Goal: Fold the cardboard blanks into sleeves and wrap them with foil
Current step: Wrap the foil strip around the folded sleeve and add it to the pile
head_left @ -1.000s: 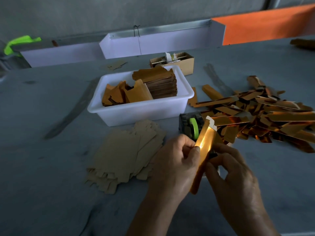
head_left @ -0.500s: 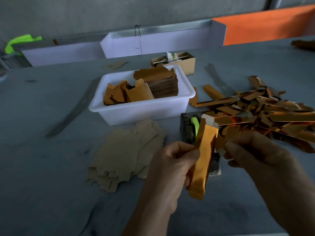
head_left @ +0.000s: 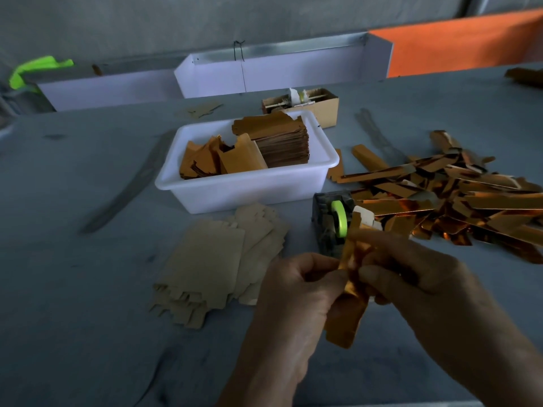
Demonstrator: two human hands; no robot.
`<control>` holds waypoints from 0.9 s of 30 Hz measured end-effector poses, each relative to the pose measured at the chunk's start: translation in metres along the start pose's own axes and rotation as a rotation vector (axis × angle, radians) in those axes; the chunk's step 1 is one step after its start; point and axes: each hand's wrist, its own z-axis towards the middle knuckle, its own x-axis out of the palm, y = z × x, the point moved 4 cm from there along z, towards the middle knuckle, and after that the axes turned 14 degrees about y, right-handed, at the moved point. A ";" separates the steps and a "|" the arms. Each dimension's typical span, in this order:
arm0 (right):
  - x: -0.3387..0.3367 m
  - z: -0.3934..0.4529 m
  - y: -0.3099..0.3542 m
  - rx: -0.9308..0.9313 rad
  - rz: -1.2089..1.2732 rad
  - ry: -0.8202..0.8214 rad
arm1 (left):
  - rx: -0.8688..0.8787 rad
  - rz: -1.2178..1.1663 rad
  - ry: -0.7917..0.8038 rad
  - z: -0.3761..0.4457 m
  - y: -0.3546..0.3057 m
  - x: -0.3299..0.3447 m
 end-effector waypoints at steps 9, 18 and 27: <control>-0.002 0.002 -0.001 0.068 -0.050 -0.072 | 0.003 -0.051 0.085 -0.002 0.000 0.001; 0.001 0.002 0.003 0.148 -0.199 -0.084 | 0.062 0.007 -0.012 -0.002 0.002 0.003; 0.000 0.004 0.012 0.223 -0.405 -0.167 | 0.330 0.366 -0.299 -0.008 0.005 0.015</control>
